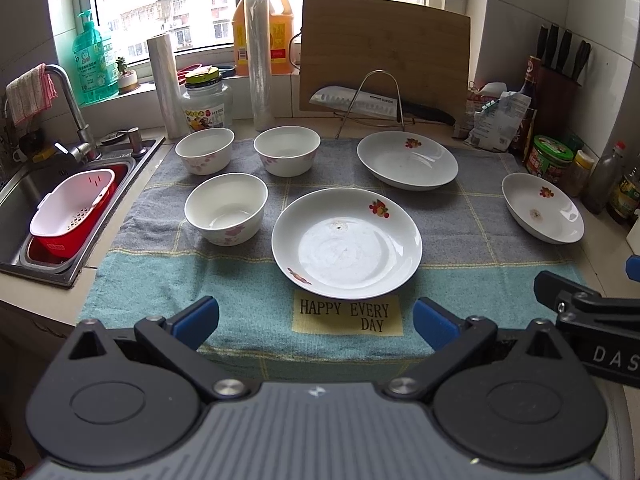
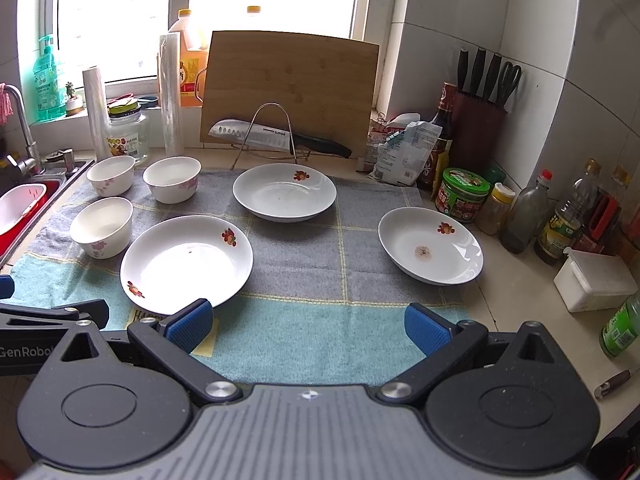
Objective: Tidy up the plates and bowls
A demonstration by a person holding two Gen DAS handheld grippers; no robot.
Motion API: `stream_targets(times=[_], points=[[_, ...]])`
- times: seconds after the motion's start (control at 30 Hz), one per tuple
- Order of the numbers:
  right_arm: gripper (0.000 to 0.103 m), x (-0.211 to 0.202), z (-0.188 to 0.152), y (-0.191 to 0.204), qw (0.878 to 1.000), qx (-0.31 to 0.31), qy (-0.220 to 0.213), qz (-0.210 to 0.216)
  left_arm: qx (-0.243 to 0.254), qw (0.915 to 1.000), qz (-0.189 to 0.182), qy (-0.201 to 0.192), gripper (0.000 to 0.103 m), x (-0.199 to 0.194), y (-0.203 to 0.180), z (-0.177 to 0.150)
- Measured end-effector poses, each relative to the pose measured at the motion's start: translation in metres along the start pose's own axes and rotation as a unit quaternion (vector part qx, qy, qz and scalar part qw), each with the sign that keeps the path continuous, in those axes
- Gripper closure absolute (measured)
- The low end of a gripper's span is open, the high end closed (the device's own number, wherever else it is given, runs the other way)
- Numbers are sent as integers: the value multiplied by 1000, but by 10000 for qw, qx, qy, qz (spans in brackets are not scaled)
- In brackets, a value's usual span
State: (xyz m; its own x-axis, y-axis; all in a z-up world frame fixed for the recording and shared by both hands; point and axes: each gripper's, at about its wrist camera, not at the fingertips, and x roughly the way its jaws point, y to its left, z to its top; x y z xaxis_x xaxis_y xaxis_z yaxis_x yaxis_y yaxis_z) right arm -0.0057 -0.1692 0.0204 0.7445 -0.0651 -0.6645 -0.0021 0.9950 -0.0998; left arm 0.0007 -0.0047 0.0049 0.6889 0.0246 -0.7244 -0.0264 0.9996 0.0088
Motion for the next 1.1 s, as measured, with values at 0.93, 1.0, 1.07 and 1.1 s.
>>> stream_targets(times=[0.93,1.0,1.07,1.1], points=[[0,10,-1,-23,9980,-200,-460,388,-138,9990,-293,-305,1,7,-6,4],[0,13,-1,-25,9981,-153,-437,411,-157,9989,-332,-304,1,11,-5,5],[0,19,1,-26,9983,-159,-387,406,-171,9986,-370,-329,1,17,-3,7],[0,21,1,-26,9984,-179,-377,378,-166,9983,-406,-386,1,20,-2,7]])
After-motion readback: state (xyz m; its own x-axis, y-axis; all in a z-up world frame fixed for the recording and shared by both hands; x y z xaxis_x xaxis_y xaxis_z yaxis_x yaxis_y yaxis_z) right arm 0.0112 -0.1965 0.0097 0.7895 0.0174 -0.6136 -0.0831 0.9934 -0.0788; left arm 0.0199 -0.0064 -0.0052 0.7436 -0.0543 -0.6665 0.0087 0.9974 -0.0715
